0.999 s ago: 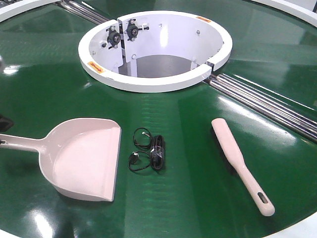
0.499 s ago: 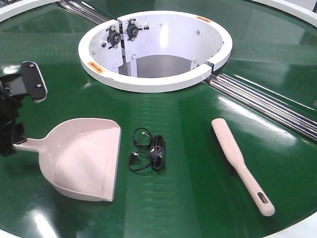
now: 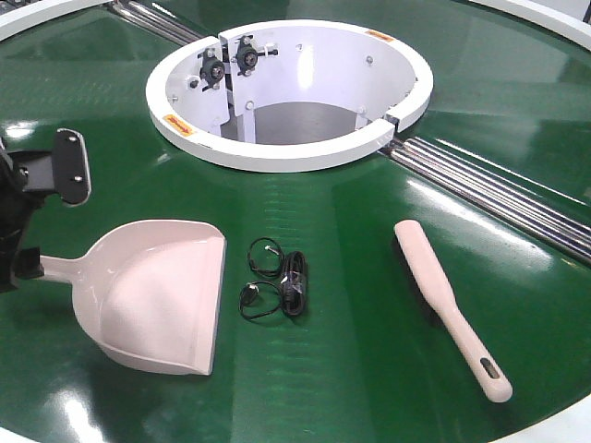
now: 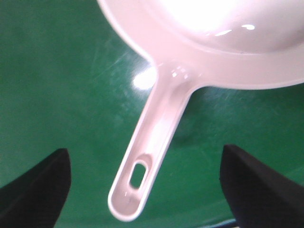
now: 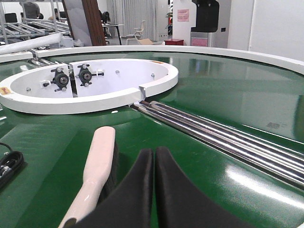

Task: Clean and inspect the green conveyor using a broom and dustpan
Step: 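Lower the left gripper onto the pink dustpan handle and grasp it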

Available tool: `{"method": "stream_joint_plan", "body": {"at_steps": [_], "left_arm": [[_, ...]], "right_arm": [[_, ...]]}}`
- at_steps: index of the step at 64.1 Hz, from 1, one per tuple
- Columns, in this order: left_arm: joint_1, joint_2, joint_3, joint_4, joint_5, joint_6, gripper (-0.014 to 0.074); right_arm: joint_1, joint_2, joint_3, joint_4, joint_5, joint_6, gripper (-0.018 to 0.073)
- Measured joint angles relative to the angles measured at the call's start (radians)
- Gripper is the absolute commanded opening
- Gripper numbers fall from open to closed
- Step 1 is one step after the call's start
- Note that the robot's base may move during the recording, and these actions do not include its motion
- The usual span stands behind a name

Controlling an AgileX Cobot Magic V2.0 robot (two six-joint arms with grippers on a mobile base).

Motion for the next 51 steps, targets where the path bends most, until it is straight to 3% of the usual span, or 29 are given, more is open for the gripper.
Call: {"method": "stream_joint_plan", "body": {"at_steps": [12, 23, 51], "left_arm": [[0.000, 0.058, 0.000, -0.043, 0.015, 0.122, 0.0590], [0.000, 0.111, 0.000, -0.043, 0.023, 0.182, 0.0590], [0.000, 0.206, 0.000, 0.005, -0.031, 0.196, 0.0586]], "right_arm": [[0.000, 0.000, 0.000, 0.000, 0.000, 0.000, -0.0008], [0.000, 0.000, 0.000, 0.000, 0.000, 0.000, -0.0008], [0.000, 0.000, 0.000, 0.000, 0.000, 0.000, -0.0008]]}}
